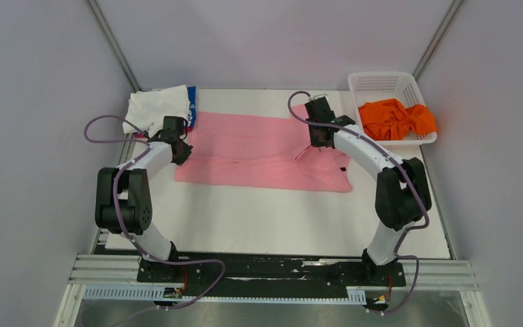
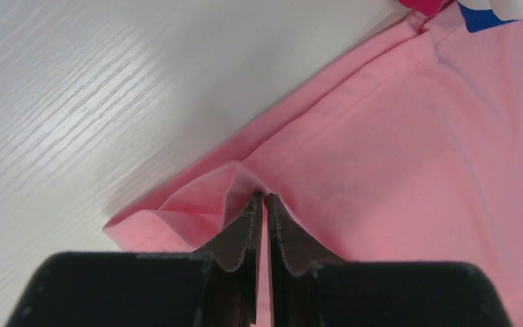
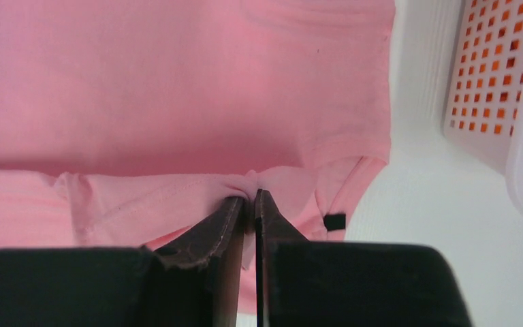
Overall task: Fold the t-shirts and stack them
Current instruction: Fold the flattened tshirt in 1/3 of the way
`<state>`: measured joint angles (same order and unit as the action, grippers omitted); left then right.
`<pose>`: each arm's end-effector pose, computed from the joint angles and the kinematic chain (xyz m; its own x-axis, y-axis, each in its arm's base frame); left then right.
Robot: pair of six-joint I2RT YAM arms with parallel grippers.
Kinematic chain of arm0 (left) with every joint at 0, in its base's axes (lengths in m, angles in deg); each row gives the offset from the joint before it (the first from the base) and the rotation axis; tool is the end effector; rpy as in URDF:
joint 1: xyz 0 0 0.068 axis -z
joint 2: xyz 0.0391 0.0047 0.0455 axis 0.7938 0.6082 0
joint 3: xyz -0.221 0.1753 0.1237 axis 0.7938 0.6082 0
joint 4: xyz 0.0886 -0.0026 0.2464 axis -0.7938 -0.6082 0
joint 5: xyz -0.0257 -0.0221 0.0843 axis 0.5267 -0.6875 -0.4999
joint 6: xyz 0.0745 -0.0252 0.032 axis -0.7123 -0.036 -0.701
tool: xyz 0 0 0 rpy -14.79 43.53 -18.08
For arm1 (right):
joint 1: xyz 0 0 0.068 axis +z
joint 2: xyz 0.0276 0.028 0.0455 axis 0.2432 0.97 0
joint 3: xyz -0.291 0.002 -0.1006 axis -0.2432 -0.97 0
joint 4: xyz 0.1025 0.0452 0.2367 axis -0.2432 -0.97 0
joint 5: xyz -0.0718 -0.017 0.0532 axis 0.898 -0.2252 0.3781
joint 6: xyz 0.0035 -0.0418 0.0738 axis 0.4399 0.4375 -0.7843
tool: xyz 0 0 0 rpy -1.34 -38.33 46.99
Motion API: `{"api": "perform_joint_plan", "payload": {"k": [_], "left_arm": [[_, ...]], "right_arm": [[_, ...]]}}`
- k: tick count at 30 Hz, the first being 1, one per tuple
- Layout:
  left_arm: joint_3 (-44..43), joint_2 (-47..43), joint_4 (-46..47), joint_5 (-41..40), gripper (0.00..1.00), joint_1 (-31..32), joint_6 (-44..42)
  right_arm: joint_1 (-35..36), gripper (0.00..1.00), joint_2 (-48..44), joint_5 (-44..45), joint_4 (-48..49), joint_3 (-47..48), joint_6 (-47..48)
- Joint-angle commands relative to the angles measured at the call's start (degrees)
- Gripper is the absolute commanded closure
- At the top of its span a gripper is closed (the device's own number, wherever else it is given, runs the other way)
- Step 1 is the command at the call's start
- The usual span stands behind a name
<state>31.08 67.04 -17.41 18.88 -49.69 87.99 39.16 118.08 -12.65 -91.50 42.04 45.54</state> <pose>0.3461 0.0047 0.2037 -0.3419 -0.7905 -0.5082 -0.7583 0.5515 -0.3476 0.3707 0.1459 0.2629 -0.7705 -0.2051 -0.6035 -0.1144 0.9760 -0.1856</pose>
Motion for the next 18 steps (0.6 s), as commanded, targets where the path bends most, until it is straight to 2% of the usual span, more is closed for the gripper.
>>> {"api": "perform_joint_plan", "payload": {"k": [1,2,3,4,5,8,9,13,18], "left_arm": [[-7.09,5.81,0.31,-2.71,0.73,-0.6,0.83],[-9.15,6.44,-0.81,-2.74,0.43,-0.63,0.78],[-9.96,7.11,-1.12,-2.72,0.24,-0.69,0.44],[-11.64,7.17,-1.67,-2.59,0.06,-0.67,0.19],[-12.44,6.87,-2.26,-2.47,0.03,-0.68,-0.15],[-15.09,4.72,-4.67,-1.77,0.0,-0.66,-1.04],[-15.21,3.16,-4.95,-1.49,0.0,-0.66,-1.69],[-14.29,-0.91,-6.75,2.34,0.0,-0.66,-4.07],[-9.65,-2.6,-3.35,13.38,0.0,0.83,-8.56]], "right_arm": [[-2.64,0.88,8.63,-0.63,2.7,10.52,0.39],[-3.23,0.86,11.28,-1.16,2.72,12.98,0.38],[-3.85,0.81,14.47,-1.25,2.62,15.75,-0.06],[-4.41,0.56,16.66,-0.95,1.82,18.94,-0.61],[-4.66,0.41,18.58,-0.08,0.49,21.87,-1.11],[-4.78,0.17,19.2,1.87,-2.43,25.95,-2.51],[-4.77,0.03,17.87,1.61,-2.47,25.2,-3.48],[-4.77,0.0,9.96,-2.04,-1.5,16.76,-8.53],[-4.85,0.0,0.84,-11.84,1.4,2.26,-14.5]]}}
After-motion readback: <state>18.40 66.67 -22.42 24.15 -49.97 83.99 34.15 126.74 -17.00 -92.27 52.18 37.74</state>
